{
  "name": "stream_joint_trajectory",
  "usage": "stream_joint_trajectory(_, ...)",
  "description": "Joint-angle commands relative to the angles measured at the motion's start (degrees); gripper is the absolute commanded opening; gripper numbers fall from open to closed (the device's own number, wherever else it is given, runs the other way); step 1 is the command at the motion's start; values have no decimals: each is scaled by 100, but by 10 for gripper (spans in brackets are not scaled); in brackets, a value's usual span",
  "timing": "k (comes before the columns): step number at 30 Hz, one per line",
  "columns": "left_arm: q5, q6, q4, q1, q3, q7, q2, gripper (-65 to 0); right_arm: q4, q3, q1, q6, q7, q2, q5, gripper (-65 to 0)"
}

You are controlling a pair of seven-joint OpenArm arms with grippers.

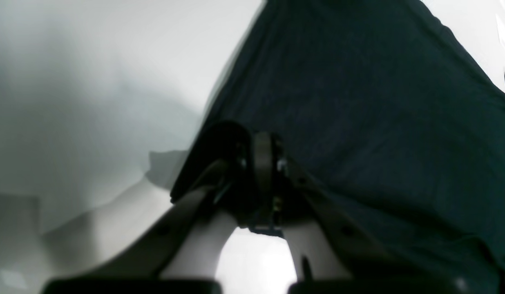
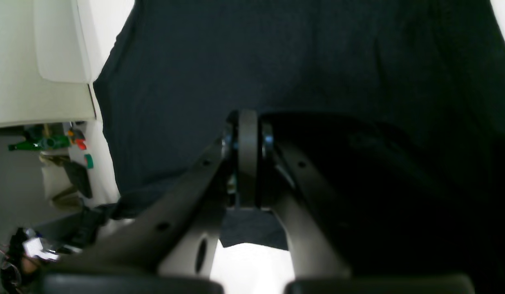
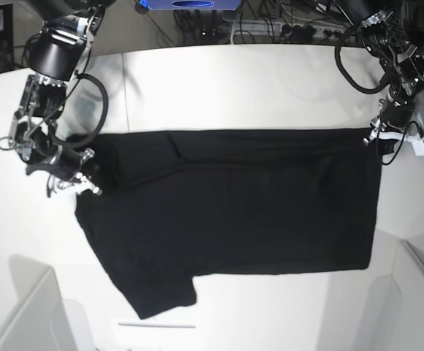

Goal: Fold the T-shirt properly
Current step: 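Lift and pull the gripped shirt edge toward the robot with both grippers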

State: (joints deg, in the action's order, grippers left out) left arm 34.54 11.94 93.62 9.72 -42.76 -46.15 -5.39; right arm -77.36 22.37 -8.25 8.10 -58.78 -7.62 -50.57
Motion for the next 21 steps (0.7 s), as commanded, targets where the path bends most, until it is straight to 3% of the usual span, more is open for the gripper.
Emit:
stream_joint_trajectory(1, 75, 23, 136, -35, -9, 92, -81, -650, -75, -114, -173, 39, 63, -95, -135, -650)
stream_joint_trajectory(6, 66, 23, 136, 44, 237, 92, -204, -650, -57, -316, -243, 39, 353, -95, -135, -650)
stream_joint_trajectory(21, 40, -3, 93, -150, 246, 92, -213, -650, 92, -316, -428, 39, 388, -113, -135, -650)
